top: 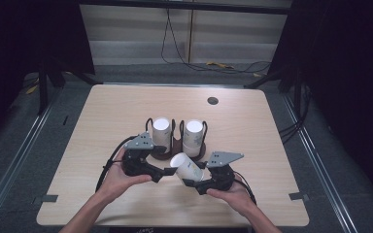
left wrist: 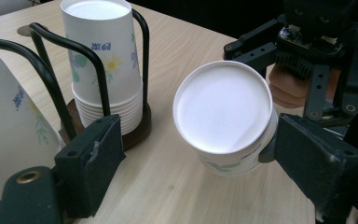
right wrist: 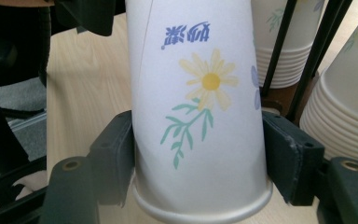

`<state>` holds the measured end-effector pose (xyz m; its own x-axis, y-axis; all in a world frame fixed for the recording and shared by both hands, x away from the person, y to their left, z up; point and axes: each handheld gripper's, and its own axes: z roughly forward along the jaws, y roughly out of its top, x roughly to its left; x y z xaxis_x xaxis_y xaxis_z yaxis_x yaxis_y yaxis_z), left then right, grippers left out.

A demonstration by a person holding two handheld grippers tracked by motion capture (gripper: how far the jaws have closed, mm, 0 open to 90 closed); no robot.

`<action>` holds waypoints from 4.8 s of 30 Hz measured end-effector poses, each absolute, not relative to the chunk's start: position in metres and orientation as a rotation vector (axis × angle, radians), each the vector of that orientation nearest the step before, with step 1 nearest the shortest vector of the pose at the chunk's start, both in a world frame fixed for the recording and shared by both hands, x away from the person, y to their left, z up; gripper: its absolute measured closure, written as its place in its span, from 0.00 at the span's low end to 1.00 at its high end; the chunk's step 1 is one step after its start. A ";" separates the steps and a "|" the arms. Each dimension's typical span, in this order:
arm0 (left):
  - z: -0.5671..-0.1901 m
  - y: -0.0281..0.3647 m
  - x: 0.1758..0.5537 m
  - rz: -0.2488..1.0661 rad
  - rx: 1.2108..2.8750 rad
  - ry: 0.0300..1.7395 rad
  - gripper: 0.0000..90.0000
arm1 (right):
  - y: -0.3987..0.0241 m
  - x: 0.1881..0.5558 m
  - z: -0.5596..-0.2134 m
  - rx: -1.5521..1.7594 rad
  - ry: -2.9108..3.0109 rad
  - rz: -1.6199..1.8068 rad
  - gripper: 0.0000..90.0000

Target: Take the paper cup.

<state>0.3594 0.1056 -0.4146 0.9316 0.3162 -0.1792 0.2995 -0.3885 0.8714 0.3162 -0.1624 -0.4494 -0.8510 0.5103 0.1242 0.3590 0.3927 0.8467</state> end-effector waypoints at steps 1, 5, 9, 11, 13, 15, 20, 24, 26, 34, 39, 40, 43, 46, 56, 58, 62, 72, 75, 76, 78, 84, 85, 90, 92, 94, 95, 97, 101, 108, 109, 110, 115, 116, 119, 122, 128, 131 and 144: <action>-0.415 0.105 0.359 0.017 2.002 0.428 0.18 | -0.162 0.317 -0.450 0.777 2.493 1.443 0.36; -0.416 0.105 0.358 0.012 2.012 0.422 0.18 | -0.162 0.318 -0.449 0.759 2.528 1.401 0.36; -0.415 0.107 0.359 0.010 2.014 0.422 0.18 | -0.161 0.320 -0.447 0.734 2.563 1.352 0.36; -0.416 0.108 0.359 0.013 2.019 0.416 0.18 | -0.161 0.321 -0.446 0.730 2.573 1.332 0.36; -0.416 0.108 0.358 0.018 2.026 0.405 0.18 | -0.161 0.322 -0.445 0.722 2.582 1.297 0.36; -0.416 0.108 0.358 0.018 2.034 0.395 0.18 | -0.162 0.324 -0.443 0.723 2.586 1.285 0.36; -0.417 0.108 0.356 0.029 2.048 0.387 0.27 | -0.162 0.326 -0.439 0.702 2.637 1.245 0.36; -0.419 0.107 0.356 0.015 2.061 0.386 0.27 | -0.160 0.326 -0.436 0.675 2.684 1.185 0.36; -0.421 0.106 0.356 0.010 2.069 0.385 0.28 | -0.158 0.327 -0.435 0.656 2.694 1.159 0.36; -0.424 0.104 0.357 -0.012 2.099 0.398 0.27 | -0.153 0.330 -0.429 0.602 2.708 1.057 0.36; -0.427 0.101 0.356 -0.016 2.126 0.383 0.27 | -0.149 0.332 -0.428 0.564 2.745 0.992 0.36; -0.427 0.101 0.356 -0.015 2.139 0.380 0.27 | -0.148 0.331 -0.428 0.564 2.750 0.976 0.36; -0.429 0.098 0.356 -0.015 2.144 0.368 0.28 | -0.145 0.331 -0.427 0.531 2.761 0.947 0.36; -0.430 0.098 0.356 -0.017 2.156 0.365 0.28 | -0.142 0.331 -0.427 0.506 2.785 0.905 0.36; -0.433 0.096 0.355 -0.066 2.198 0.349 0.32 | -0.135 0.330 -0.430 0.455 2.826 0.831 0.36; -0.434 0.095 0.355 -0.068 2.205 0.345 0.32 | -0.134 0.329 -0.430 0.448 2.828 0.823 0.36; -0.436 0.093 0.355 -0.067 2.208 0.352 0.31 | -0.132 0.329 -0.429 0.418 2.839 0.796 0.37; -0.440 0.090 0.356 -0.072 2.246 0.368 0.25 | -0.125 0.329 -0.431 0.385 2.851 0.769 0.37; -0.440 0.090 0.356 -0.078 2.239 0.365 0.26 | -0.123 0.329 -0.431 0.360 2.858 0.752 0.37; -0.440 0.090 0.356 -0.087 2.237 0.359 0.28 | -0.121 0.328 -0.431 0.350 2.855 0.743 0.37; -0.440 0.090 0.355 -0.089 2.238 0.345 0.31 | -0.119 0.328 -0.430 0.332 2.861 0.733 0.37; -0.441 0.088 0.355 -0.093 2.258 0.333 0.29 | -0.114 0.328 -0.429 0.306 2.860 0.731 0.37; -0.441 0.087 0.354 -0.092 2.272 0.326 0.29 | -0.113 0.328 -0.429 0.297 2.854 0.729 0.37; -0.442 0.086 0.354 -0.104 2.286 0.297 0.34 | -0.111 0.327 -0.431 0.277 2.857 0.715 0.37; -0.442 0.086 0.354 -0.111 2.294 0.289 0.34 | -0.110 0.326 -0.432 0.267 2.858 0.710 0.37; -0.443 0.084 0.352 -0.100 2.305 0.270 0.34 | -0.110 0.325 -0.432 0.262 2.867 0.706 0.37; -0.443 0.083 0.351 -0.102 2.304 0.273 0.34 | -0.110 0.325 -0.432 0.262 2.871 0.703 0.36; -0.444 0.082 0.351 -0.111 2.309 0.276 0.33 | -0.109 0.324 -0.432 0.256 2.870 0.706 0.36; -0.444 0.082 0.351 -0.112 2.318 0.264 0.33 | -0.107 0.323 -0.433 0.242 2.865 0.708 0.36; -0.443 0.083 0.356 -0.180 2.296 0.284 0.37 | -0.109 0.323 -0.435 0.260 2.861 0.733 0.31; -0.443 0.083 0.356 -0.180 2.293 0.276 0.38 | -0.110 0.324 -0.435 0.268 2.860 0.740 0.30; -0.443 0.083 0.355 -0.178 2.294 0.269 0.39 | -0.111 0.324 -0.435 0.275 2.859 0.744 0.29; -0.443 0.083 0.355 -0.185 2.274 0.273 0.40 | -0.114 0.325 -0.437 0.296 2.856 0.796 0.23; -0.443 0.084 0.355 -0.192 2.266 0.273 0.40 | -0.115 0.325 -0.437 0.319 2.850 0.801 0.20; -0.441 0.085 0.355 -0.197 2.250 0.269 0.40 | -0.117 0.327 -0.435 0.351 2.854 0.827 0.20; -0.439 0.087 0.354 -0.202 2.223 0.275 0.40 | -0.120 0.327 -0.433 0.370 2.842 0.854 0.17; -0.436 0.091 0.355 -0.194 2.177 0.298 0.40 | -0.129 0.330 -0.432 0.452 2.831 0.981 0.17; -0.437 0.092 0.355 -0.189 2.165 0.306 0.40 | -0.134 0.330 -0.433 0.490 2.815 1.003 0.17; -0.435 0.095 0.353 -0.180 2.093 0.329 0.40 | -0.163 0.326 -0.435 0.656 2.699 1.290 0.16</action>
<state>0.3533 0.0945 -0.4347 0.9524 0.1608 -0.2592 0.3050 -0.4906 0.8163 0.3259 -0.1626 -0.4353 -0.9054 0.4099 0.1108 0.3436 0.5540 0.7583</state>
